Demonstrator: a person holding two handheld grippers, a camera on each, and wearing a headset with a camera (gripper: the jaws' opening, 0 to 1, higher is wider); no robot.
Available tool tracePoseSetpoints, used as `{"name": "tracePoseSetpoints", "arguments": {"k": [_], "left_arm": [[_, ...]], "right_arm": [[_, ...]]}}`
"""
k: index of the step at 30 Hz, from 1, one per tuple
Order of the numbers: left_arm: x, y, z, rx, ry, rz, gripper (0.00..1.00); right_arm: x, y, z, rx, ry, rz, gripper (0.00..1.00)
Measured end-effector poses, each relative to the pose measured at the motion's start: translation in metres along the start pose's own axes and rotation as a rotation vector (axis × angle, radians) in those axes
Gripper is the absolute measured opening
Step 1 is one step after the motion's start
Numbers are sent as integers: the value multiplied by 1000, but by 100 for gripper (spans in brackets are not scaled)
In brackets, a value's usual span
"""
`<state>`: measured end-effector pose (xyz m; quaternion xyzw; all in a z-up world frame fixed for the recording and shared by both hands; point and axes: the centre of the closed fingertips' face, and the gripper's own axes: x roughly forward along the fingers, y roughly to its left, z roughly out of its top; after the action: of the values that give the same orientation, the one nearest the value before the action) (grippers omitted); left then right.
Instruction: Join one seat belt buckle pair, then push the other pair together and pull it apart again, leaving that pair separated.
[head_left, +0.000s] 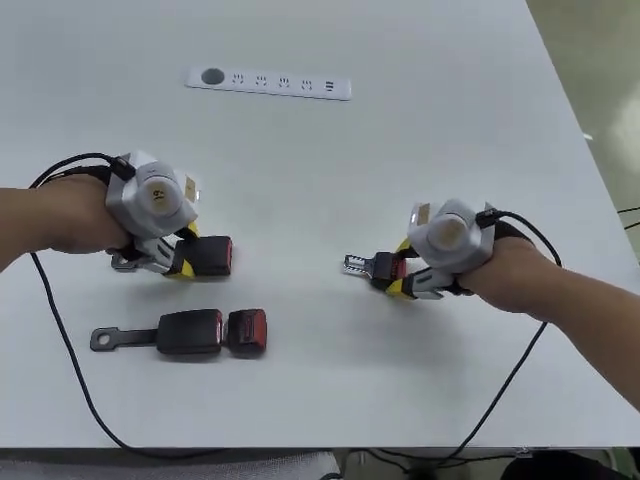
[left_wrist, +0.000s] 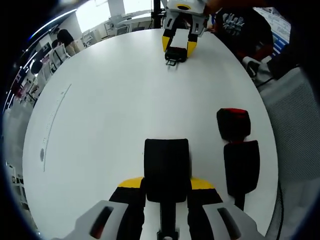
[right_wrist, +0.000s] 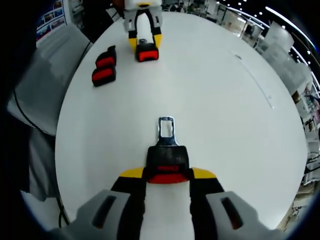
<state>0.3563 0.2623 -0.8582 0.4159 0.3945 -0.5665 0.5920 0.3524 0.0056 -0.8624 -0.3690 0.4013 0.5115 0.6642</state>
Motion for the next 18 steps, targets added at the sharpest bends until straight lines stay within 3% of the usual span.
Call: {"name": "tracePoseSetpoints", "arguments": {"k": [4,12,18], "left_arm": [[0,0,1,-11,12,-17,33],[1,0,-1,-48,20,-32,33],[0,0,-1,-52,12,-32,33]], "right_arm": [[2,-1,0,-48,16,3,34],[4,-3,1,-43,11,25,34],[8,-1,13,-88,21,22,34]]}}
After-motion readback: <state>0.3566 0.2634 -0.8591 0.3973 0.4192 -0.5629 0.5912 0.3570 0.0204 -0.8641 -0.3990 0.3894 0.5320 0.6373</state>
